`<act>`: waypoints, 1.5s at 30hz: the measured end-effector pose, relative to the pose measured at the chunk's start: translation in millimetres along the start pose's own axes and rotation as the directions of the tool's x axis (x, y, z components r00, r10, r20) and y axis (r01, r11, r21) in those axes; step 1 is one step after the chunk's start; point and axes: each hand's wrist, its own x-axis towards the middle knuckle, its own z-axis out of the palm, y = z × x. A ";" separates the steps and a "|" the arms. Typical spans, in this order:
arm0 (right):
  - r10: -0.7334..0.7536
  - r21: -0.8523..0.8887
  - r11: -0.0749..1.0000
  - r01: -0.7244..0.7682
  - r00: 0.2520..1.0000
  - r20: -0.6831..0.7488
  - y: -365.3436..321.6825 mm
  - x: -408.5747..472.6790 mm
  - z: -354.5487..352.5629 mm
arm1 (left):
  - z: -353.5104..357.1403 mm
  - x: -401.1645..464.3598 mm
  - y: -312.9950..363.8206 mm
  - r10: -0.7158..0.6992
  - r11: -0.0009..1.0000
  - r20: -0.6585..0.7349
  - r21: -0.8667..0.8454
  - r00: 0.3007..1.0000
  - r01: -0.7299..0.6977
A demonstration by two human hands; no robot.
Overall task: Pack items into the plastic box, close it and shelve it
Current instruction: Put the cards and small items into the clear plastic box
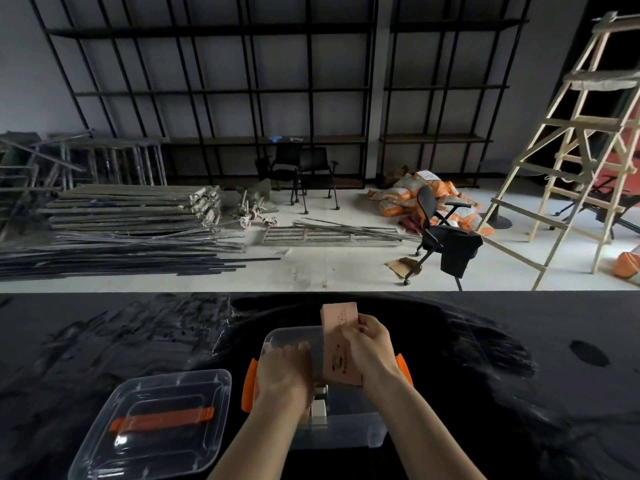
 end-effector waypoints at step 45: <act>-0.252 0.371 0.907 0.198 0.962 0.101 -10.6 -29.4 -10.2 | -39.9 -20.5 14.8 -0.293 -0.316 -0.080 -0.932 0.953 -0.175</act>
